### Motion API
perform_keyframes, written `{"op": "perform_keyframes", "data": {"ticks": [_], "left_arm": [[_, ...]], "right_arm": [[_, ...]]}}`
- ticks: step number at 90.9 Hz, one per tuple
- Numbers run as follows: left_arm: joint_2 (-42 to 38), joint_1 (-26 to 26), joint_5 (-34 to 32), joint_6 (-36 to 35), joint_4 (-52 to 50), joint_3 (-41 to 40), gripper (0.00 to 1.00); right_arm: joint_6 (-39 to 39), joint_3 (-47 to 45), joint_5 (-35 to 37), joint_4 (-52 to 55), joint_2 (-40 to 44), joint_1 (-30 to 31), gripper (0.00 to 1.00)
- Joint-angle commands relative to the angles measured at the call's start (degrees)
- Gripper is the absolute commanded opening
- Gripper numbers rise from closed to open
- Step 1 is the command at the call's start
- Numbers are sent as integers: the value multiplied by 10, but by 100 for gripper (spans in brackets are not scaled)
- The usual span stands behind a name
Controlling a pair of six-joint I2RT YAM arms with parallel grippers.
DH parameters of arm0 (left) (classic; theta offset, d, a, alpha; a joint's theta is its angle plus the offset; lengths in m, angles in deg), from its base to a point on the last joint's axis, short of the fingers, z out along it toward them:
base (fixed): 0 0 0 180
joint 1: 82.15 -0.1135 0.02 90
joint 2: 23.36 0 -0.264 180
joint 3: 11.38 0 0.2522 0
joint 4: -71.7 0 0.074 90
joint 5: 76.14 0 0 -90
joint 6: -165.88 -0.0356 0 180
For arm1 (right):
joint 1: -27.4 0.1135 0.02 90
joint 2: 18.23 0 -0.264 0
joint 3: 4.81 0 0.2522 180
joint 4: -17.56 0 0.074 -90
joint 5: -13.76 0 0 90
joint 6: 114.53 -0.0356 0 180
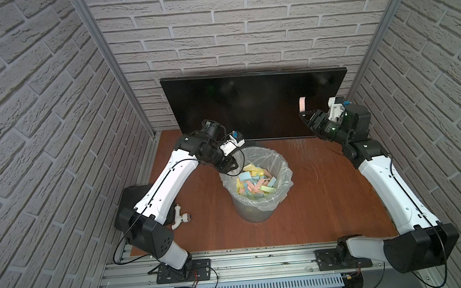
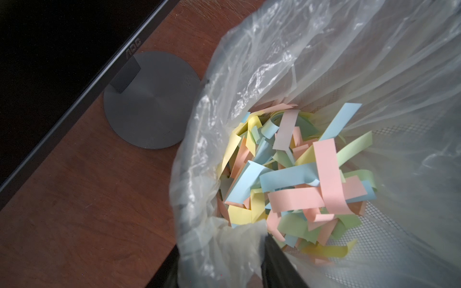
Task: Remove the sticky note from the monitor
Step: Tear off the sticky note from the monitor.
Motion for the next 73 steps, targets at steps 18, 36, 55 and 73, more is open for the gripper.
{"op": "perform_keyframes", "data": {"ticks": [18, 36, 55, 73], "left_arm": [[7, 3, 10, 2, 10, -1, 49], [6, 3, 10, 2, 9, -2, 49], [6, 3, 11, 2, 10, -1, 49], [4, 3, 11, 3, 9, -2, 49]], "right_arm": [[5, 6, -25, -76, -20, -2, 62], [-2, 6, -38, -102, -29, -3, 56], [3, 9, -41, -109, -27, -3, 53], [5, 10, -43, -111, -27, -3, 48]]}}
